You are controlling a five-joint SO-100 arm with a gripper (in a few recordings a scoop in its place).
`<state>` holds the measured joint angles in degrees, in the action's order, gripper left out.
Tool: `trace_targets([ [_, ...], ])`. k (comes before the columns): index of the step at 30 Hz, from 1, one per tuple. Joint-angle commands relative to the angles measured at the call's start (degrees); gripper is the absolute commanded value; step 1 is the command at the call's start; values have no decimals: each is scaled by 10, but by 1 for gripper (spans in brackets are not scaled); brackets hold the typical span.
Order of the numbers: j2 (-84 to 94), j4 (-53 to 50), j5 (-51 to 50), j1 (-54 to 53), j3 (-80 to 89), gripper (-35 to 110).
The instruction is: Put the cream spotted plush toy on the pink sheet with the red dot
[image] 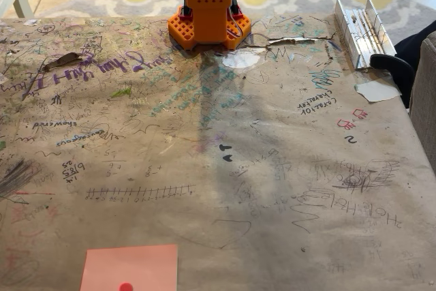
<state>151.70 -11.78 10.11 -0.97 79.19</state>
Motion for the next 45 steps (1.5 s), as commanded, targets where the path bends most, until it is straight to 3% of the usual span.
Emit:
trace_targets([
  [1, -104, 58, -55, -51, -196, 0],
  [6, -143, 320, -7, -37, -173, 0],
  [8, -174, 369, 19, -34, -190, 0],
  [13, -163, 230, 63, -36, -197, 0],
  [19, 125, 95, 160, 12, 161, 0],
  [23, 237, -50, 230, 15, 273, 0],
  [26, 291, -8, 242, 23, 329, 0],
  [32, 422, 201, 158, 64, 352, 0],
  [36, 419, 177, 115, 62, 230, 0],
  [41, 415, 15, 148, 91, 115, 0],
  [45, 392, -206, 147, 98, 4, 0],
])
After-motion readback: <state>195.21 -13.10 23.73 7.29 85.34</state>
